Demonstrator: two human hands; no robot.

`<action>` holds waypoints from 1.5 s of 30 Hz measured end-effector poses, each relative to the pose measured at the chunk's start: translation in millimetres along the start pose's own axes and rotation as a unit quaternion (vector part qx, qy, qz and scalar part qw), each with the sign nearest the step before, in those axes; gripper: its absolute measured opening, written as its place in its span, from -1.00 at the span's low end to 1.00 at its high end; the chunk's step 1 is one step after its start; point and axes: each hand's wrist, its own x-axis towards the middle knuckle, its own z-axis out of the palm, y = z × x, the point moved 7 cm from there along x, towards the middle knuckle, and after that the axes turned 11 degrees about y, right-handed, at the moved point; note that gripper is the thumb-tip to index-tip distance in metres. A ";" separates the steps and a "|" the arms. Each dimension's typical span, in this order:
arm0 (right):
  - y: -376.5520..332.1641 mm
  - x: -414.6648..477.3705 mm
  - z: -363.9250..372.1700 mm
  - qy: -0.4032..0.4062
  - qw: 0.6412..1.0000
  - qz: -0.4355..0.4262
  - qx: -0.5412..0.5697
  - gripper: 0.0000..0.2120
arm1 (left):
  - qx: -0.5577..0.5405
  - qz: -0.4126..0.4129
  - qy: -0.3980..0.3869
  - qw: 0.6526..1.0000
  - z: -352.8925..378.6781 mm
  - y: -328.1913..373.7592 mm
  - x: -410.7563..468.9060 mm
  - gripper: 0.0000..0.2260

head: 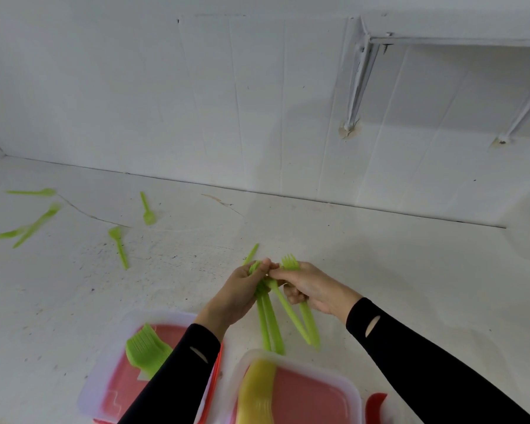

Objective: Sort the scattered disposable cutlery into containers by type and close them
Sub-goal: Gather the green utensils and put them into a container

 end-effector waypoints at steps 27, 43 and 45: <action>7.4 -1.1 14.5 -0.081 0.988 0.097 0.091 -0.73 | 0.077 0.043 -0.074 0.993 10.6 3.4 -5.4 -0.74; -9.0 61.6 53.6 0.049 0.722 -0.301 -0.621 -0.39 | -0.271 0.173 0.300 0.898 -127.9 97.9 -19.0 -0.88; -2.9 68.5 65.6 0.039 0.683 -0.334 -0.648 -0.47 | -0.336 0.158 0.266 0.890 -137.6 99.0 -22.7 -0.84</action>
